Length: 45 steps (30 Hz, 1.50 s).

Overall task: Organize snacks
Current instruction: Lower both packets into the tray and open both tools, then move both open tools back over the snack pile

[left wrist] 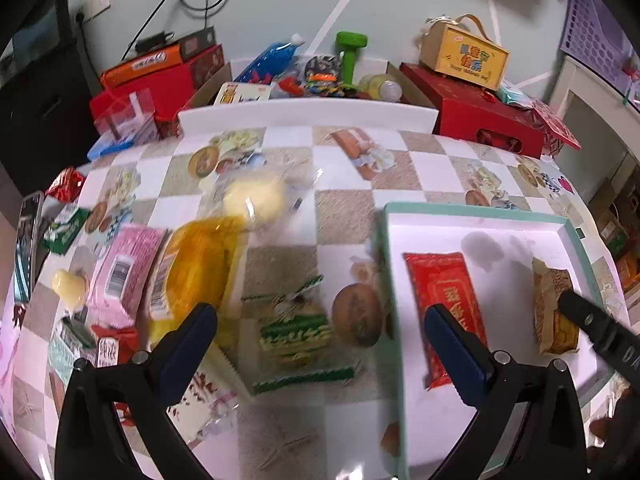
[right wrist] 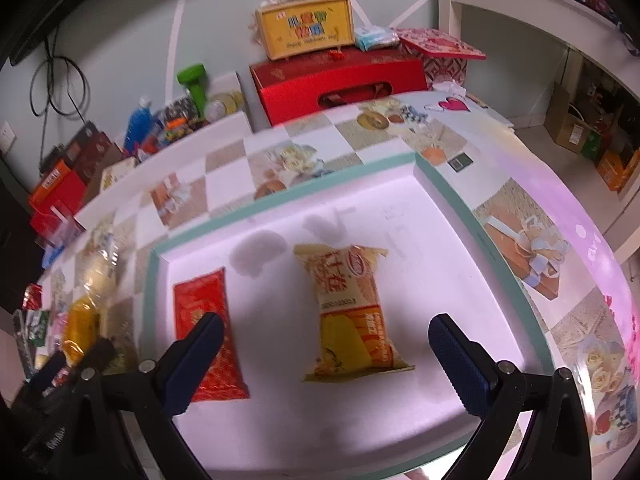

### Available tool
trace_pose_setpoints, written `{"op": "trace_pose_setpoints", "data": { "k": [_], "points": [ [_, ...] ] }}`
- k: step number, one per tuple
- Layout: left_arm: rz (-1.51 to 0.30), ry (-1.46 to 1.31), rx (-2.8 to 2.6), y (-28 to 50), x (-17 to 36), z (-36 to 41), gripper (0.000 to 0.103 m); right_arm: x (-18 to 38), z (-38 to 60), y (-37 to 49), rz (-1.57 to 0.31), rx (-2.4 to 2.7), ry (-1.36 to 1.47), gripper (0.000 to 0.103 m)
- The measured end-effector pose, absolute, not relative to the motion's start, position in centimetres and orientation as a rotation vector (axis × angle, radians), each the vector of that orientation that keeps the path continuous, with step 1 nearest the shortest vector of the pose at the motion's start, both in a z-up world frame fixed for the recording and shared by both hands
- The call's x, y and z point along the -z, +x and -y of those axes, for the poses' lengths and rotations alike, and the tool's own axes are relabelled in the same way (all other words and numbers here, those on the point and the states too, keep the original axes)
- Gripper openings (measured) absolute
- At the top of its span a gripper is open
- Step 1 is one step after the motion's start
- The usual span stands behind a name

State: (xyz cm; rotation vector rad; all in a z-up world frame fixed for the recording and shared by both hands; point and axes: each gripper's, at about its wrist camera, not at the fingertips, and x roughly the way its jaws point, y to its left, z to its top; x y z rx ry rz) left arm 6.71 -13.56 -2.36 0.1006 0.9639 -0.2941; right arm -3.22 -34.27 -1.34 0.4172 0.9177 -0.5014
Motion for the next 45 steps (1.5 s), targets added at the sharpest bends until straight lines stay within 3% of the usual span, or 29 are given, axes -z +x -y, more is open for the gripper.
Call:
{"op": "trace_pose_setpoints", "data": {
  "k": [16, 26, 28, 32, 36, 39, 42, 45],
  "points": [
    [-0.975, 0.01, 0.212, 6.6, -0.3, 5.7, 0.103, 0.1, 30.4, -1.7, -0.887, 0.33, 0.494, 0.103],
    [-0.972, -0.129, 0.122, 6.3, -1.5, -1.6, 0.101, -0.2, 22.4, 0.6, -0.909, 0.167, 0.405, 0.103],
    [-0.983, -0.154, 0.106, 6.4, -1.2, -2.7, 0.095, -0.1, 20.2, 1.1, -0.925, 0.13, 0.348, 0.103],
    [-1.014, -0.218, 0.075, 6.5, -0.2, -4.8, 0.093, 0.7, 16.4, 1.8, -0.955, 0.05, 0.267, 0.102],
    [-1.049, -0.251, 0.073, 6.9, 1.0, -5.5, 0.086, 2.1, 13.5, 2.5, -1.002, -0.009, 0.213, 0.093],
    [-1.078, -0.257, 0.083, 7.5, 2.0, -5.4, 0.084, 3.4, 12.1, 3.0, -1.037, -0.037, 0.196, 0.091],
    [-1.104, -0.264, 0.09, 7.8, 2.8, -5.3, 0.075, 4.6, 10.8, 3.6, -1.063, -0.057, 0.171, 0.087],
    [-1.124, -0.284, 0.103, 8.2, 3.4, -5.3, 0.074, 5.4, 9.8, 4.1, -1.068, -0.067, 0.151, 0.085]
  ]
}}
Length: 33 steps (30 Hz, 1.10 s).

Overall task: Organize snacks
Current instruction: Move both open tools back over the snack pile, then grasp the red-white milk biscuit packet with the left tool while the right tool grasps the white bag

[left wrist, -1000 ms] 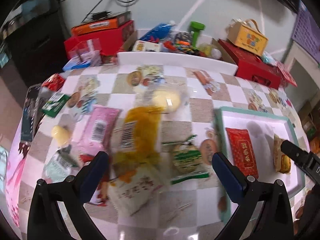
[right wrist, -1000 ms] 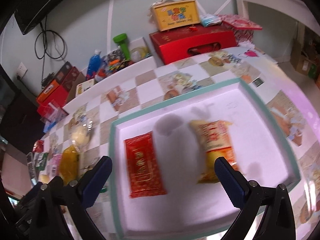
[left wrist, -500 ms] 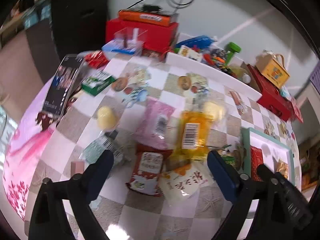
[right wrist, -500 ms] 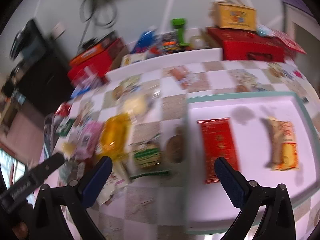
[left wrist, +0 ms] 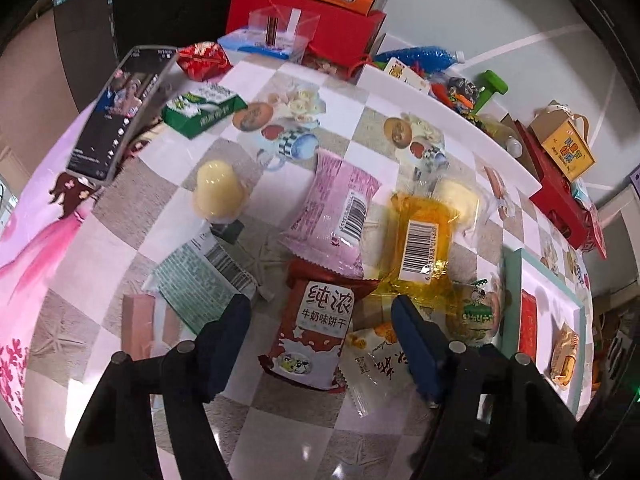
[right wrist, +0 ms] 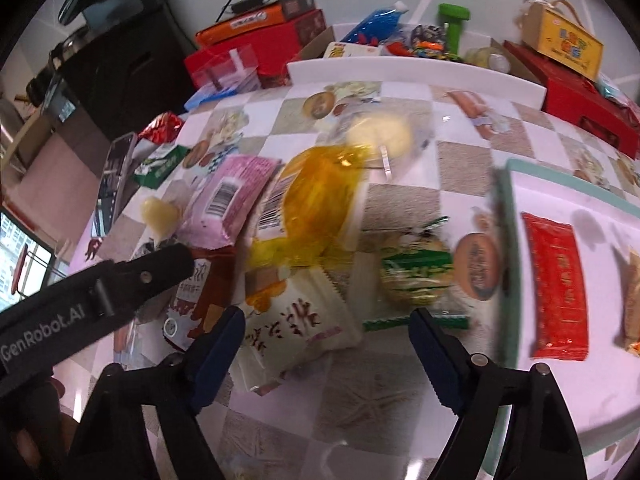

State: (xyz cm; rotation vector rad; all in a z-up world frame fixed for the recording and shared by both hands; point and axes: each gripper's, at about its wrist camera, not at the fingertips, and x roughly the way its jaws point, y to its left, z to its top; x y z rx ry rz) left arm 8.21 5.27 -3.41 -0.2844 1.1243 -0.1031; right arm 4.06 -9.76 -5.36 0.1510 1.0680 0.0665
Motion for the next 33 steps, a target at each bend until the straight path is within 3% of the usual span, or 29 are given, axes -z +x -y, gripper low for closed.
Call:
{"op": "trace_pose_setpoints", "data": {
  "k": [19, 33],
  "points": [
    [-1.16, -0.346, 0.089, 8.9, 4.7, -6.5, 0.07, 7.5, 6.2, 6.0, -1.048, -0.047, 0.029, 0.081],
    [-1.2, -0.296, 0.137, 9.3, 5.3, -4.7, 0.07, 7.4, 8.9, 3.8, -1.133, -0.046, 0.053, 0.077]
  ]
}}
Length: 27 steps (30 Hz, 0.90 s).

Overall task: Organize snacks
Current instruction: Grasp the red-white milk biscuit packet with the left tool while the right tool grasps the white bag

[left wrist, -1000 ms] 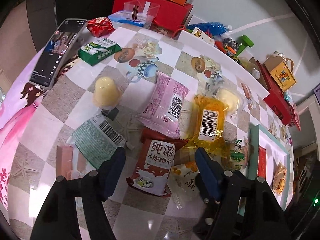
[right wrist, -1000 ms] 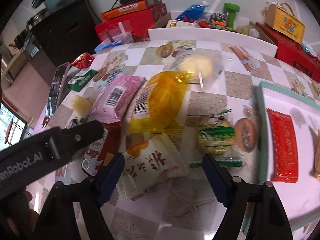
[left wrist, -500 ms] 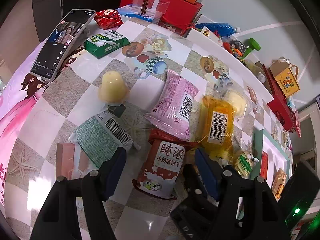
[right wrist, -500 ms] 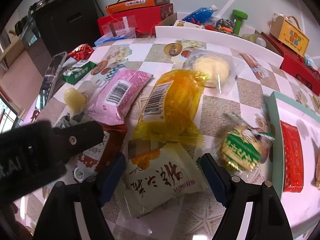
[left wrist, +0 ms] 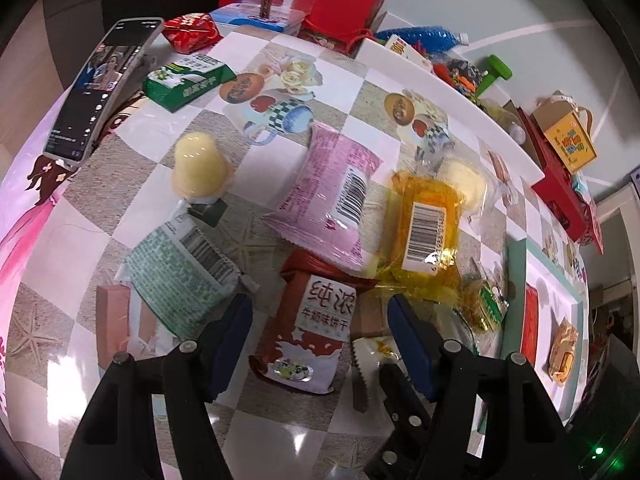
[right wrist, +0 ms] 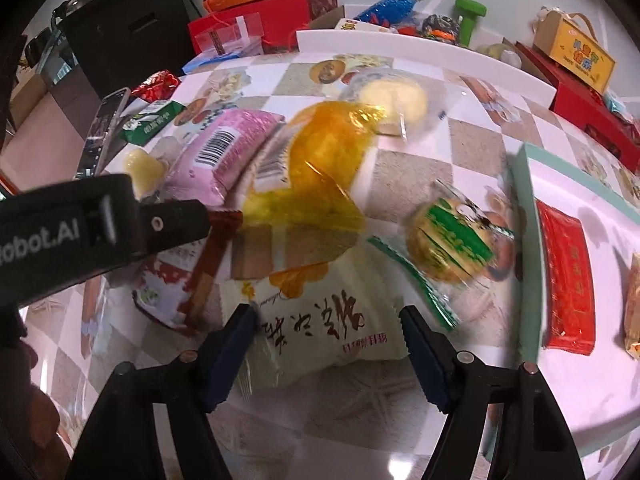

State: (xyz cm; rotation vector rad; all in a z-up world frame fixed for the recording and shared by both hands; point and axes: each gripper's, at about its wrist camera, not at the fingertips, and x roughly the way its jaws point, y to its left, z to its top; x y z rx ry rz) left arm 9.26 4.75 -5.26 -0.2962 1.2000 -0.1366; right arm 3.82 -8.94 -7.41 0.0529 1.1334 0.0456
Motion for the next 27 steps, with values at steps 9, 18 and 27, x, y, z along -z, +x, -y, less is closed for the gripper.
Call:
{"op": "trace_pose_setpoints", "data": {
  "k": [9, 18, 27],
  "points": [
    [-1.242, -0.242, 0.149, 9.5, 6.3, -3.5, 0.07, 7.7, 9.0, 3.8, -1.145, -0.059, 0.038, 0.077],
    [-1.265, -0.209, 0.132, 9.8, 7.4, -3.1, 0.061, 8.1, 7.8, 4.0, -1.139, -0.06, -0.041, 0.076],
    [-1.252, -0.207, 0.122, 9.8, 7.2, -3.5, 0.043, 7.6, 8.2, 3.9, -1.133, -0.075, 0.004, 0.054]
  ]
}}
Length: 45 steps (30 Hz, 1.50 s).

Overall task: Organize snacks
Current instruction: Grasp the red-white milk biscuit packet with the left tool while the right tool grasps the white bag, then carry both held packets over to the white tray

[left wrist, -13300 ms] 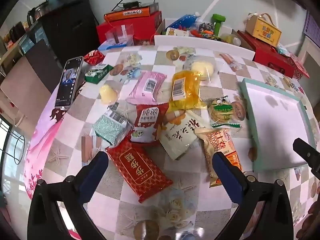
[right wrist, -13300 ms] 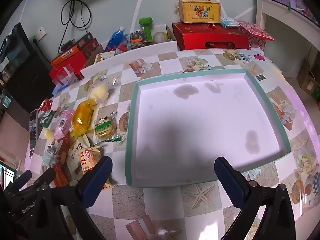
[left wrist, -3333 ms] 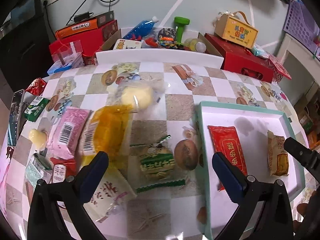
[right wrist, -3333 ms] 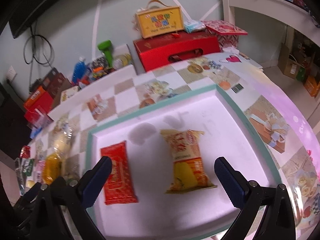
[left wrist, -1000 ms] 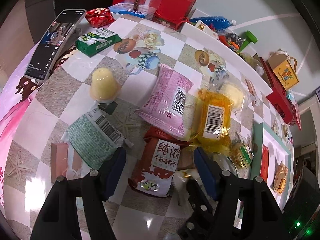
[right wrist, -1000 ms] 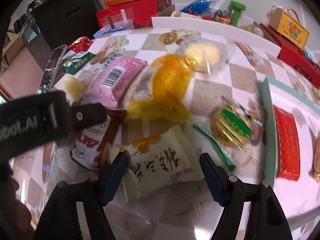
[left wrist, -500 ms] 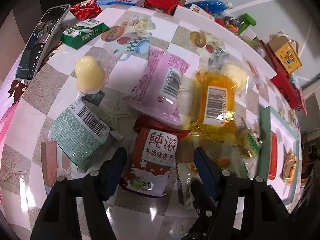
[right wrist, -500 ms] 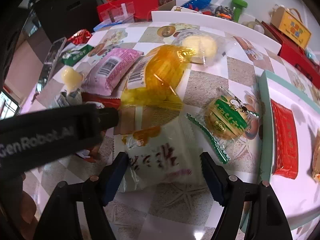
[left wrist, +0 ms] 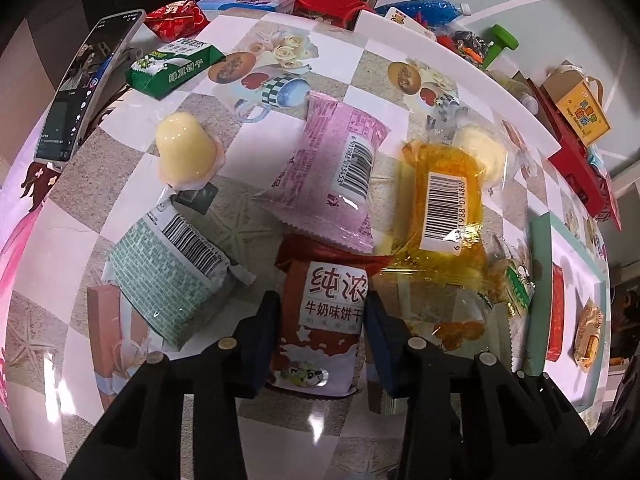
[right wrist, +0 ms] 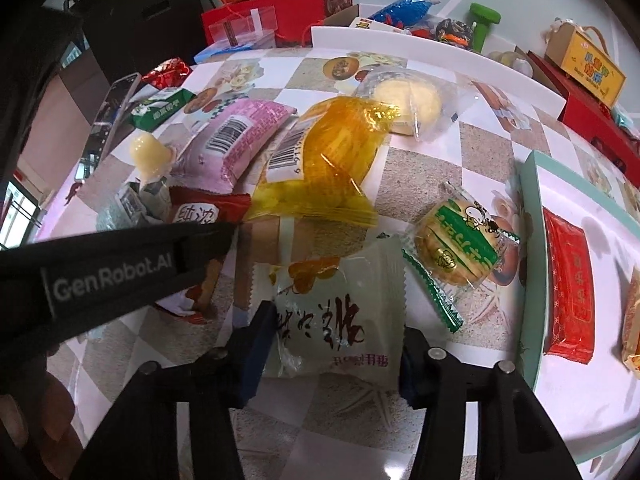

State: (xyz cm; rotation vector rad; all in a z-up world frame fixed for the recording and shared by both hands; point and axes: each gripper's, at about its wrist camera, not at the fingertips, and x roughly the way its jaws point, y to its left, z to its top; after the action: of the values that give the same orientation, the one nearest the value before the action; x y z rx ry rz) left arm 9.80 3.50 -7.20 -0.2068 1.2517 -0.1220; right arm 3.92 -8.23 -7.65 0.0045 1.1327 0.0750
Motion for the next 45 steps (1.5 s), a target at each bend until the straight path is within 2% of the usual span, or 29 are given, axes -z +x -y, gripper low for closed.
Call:
{"op": "trace_pose_setpoints", "data": {
  "k": [6, 23, 45],
  "points": [
    [-1.234, -0.197, 0.131, 9.5, 6.6, -3.5, 0.041, 7.2, 8.6, 3.8, -1.132, -0.063, 0.023, 0.051],
    [-1.139, -0.181, 0.133, 8.5, 3.3, -3.7, 0.04, 4.0, 9.5, 2.4, -1.061, -0.107, 0.064, 0.021],
    [-0.991, -0.141, 0.17, 7.0, -1.7, -2.2, 0.04, -1.7, 14.4, 0.3, -0.902, -0.055, 0.187, 0.021]
  ]
}}
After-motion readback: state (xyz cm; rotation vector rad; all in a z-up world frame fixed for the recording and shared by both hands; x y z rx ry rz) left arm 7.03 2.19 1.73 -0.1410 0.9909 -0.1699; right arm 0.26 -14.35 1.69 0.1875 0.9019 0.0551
